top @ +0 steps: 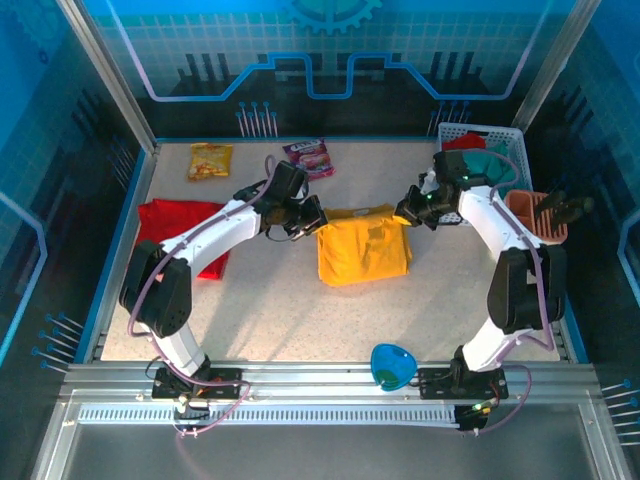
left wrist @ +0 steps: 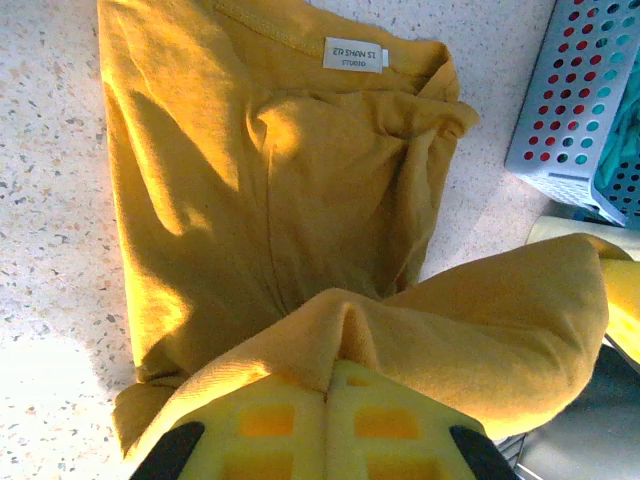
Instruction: Fold and stack the t-shirts
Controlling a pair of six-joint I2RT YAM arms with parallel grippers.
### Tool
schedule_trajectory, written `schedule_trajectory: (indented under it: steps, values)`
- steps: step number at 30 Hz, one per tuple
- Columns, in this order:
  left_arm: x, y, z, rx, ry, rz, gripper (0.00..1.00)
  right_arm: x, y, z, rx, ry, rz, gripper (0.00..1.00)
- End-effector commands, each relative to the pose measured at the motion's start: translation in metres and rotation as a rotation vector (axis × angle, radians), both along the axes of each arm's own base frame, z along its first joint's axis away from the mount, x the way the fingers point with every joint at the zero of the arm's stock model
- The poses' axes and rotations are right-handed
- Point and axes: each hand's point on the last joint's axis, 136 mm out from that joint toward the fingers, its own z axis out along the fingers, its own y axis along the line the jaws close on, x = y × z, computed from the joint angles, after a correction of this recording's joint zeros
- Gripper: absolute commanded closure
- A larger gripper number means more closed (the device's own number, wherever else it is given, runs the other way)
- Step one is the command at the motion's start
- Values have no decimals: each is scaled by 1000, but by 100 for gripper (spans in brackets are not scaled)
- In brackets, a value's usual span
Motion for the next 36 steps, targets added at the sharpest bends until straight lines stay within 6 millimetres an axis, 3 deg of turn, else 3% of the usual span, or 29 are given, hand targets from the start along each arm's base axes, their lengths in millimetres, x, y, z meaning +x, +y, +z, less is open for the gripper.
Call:
schedule_trajectory:
  steps: [1, 8, 24, 29, 31, 33, 36]
  values:
    - [18, 1, 9, -15, -45, 5, 100, 20, -1, 11, 19, -51, 9, 100]
    - [34, 6, 2, -11, -43, 13, 100, 40, 1, 13, 20, -61, 13, 100]
    - [62, 24, -21, -2, -26, 69, 99, 83, 20, -7, 2, -63, 54, 100]
    - [80, 31, -31, -6, -28, 90, 76, 103, 30, -20, -3, -78, 73, 94]
    - [85, 34, -40, 6, -21, 91, 71, 116, 37, -27, 26, -105, 88, 78]
    - [90, 45, -53, 57, -1, 111, 57, 128, 40, -35, 24, -115, 98, 60]
    - [93, 65, -66, 100, 27, 150, 55, 137, 44, -36, 11, -139, 117, 36]
